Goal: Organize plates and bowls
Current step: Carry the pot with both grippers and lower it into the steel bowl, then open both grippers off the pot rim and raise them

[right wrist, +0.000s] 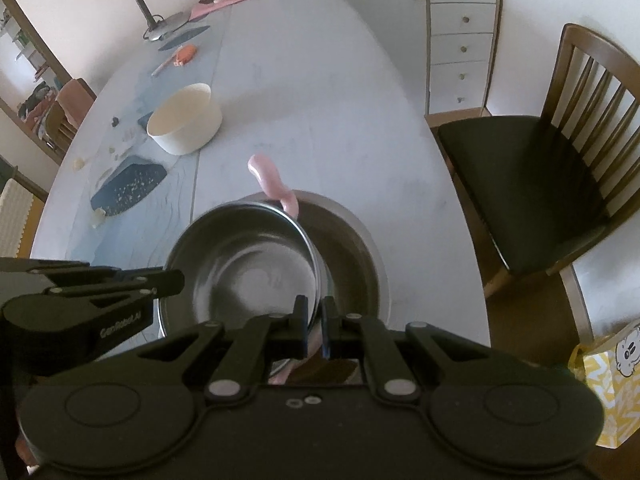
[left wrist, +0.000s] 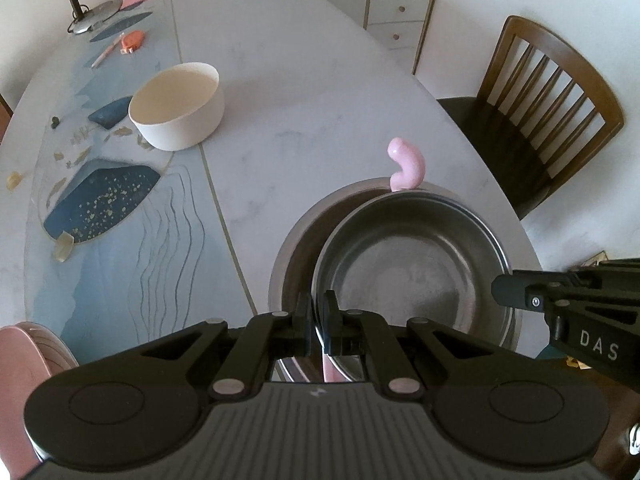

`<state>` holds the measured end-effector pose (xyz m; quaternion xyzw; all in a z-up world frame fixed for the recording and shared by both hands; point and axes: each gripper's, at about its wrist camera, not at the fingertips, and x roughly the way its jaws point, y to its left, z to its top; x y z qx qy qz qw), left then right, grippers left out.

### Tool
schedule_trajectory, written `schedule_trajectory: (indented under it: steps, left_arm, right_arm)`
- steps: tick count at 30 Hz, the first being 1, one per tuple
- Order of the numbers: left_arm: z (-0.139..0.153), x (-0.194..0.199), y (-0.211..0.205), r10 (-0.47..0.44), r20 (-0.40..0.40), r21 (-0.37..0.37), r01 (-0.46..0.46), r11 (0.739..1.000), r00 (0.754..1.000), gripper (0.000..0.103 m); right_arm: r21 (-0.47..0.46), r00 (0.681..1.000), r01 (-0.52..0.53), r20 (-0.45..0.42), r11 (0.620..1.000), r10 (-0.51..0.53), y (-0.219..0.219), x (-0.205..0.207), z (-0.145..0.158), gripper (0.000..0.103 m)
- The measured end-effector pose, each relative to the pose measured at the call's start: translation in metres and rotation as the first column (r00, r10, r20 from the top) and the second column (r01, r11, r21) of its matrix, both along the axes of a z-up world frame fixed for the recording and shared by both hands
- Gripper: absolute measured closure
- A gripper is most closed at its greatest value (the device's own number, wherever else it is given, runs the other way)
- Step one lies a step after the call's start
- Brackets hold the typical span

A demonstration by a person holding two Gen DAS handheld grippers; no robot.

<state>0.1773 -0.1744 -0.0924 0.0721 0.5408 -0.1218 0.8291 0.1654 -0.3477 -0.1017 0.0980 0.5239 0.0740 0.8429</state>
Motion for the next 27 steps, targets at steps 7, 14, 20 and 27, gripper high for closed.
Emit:
schedule_trajectory:
  steps: [7, 14, 20, 27]
  left_arm:
    - [-0.002, 0.0, -0.001, -0.014, -0.013, 0.008, 0.015, 1.0, 1.0, 0.099]
    - [-0.005, 0.001, -0.004, -0.042, -0.014, 0.024, 0.043, 0.999, 0.999, 0.099]
    - [-0.004, -0.001, -0.008, -0.056, -0.007, 0.037, 0.056, 0.998, 0.998, 0.099]
    - [-0.002, -0.002, -0.005, -0.064, 0.013, 0.02, 0.064, 0.998, 0.998, 0.099]
  right_arm:
    - [0.014, 1.0, 0.008, -0.03, 1.0, -0.008, -0.002, -0.001, -0.006, 0.096]
    - [0.021, 0.999, 0.023, -0.047, 1.0, -0.022, -0.004, 0.0, -0.01, 0.096]
    - [0.029, 0.998, 0.04, -0.052, 0.999, -0.039, -0.004, 0.0, -0.011, 0.096]
    - [0.047, 0.998, 0.06, -0.035, 0.997, -0.058, -0.007, -0.001, -0.006, 0.087]
